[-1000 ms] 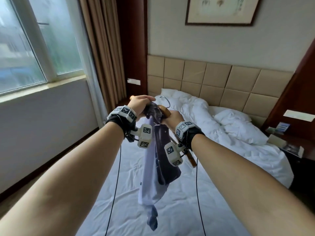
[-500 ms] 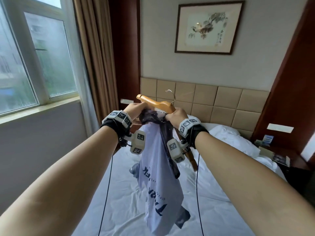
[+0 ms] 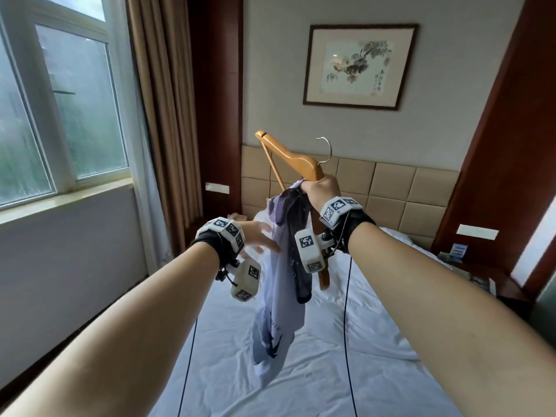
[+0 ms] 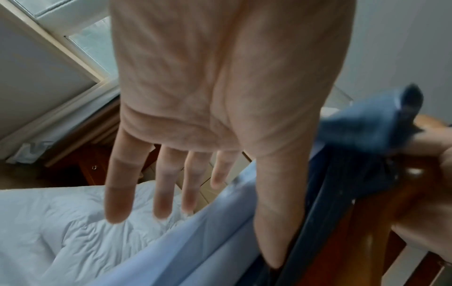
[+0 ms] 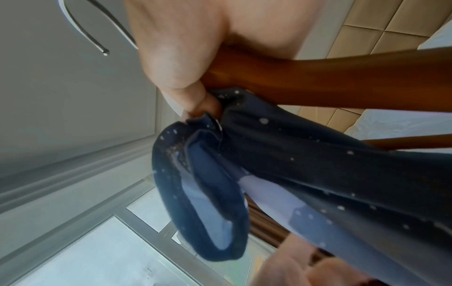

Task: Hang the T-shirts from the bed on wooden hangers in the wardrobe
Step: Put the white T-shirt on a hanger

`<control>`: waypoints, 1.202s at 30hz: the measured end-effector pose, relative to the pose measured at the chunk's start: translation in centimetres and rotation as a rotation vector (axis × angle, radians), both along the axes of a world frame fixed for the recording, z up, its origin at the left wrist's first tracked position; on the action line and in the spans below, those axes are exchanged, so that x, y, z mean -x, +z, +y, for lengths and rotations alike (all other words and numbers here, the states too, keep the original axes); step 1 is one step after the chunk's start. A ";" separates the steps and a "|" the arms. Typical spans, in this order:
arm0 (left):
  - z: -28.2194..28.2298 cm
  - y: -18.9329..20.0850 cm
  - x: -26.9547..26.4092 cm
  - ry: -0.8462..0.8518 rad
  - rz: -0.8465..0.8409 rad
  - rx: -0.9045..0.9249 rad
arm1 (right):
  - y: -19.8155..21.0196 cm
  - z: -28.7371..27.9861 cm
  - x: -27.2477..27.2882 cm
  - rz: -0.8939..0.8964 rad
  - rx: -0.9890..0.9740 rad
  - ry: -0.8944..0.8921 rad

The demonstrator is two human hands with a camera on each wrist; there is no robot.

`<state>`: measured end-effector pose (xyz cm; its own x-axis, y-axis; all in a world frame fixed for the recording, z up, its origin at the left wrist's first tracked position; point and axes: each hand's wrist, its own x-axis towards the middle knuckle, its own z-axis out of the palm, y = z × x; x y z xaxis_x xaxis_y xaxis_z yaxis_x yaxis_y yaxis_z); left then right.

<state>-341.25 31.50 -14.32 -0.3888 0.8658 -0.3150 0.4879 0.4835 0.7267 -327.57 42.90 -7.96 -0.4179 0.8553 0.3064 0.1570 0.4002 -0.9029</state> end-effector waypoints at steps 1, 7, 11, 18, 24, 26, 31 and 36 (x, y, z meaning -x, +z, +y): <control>-0.1 -0.3 -0.2 -0.027 0.003 0.024 | 0.1 -0.2 0.1 0.012 0.008 -0.001; 0.1 -1.4 -0.3 0.140 -0.183 -0.161 | -0.2 -0.4 0.2 -0.009 0.011 -0.054; -0.5 -1.2 0.1 0.239 -0.391 -0.283 | -1.6 0.0 -0.2 -0.096 0.021 -0.112; -0.6 -2.4 -0.1 0.315 -0.471 -0.319 | -5.3 -0.2 -0.7 -0.243 0.092 -0.074; -1.5 -5.9 -0.8 0.384 -0.910 -0.546 | -8.5 -1.3 -1.6 -0.308 0.151 0.047; -1.8 -6.8 -0.9 0.432 -1.013 -0.606 | -10.1 -1.3 -1.6 -0.269 0.181 0.093; -2.0 -9.1 -1.8 0.516 -1.117 -0.685 | -13.5 -2.8 -3.5 -0.245 0.238 0.275; -1.9 -10.7 -3.3 0.591 -1.182 -0.700 | -17.3 -4.2 -3.8 -0.266 0.340 0.345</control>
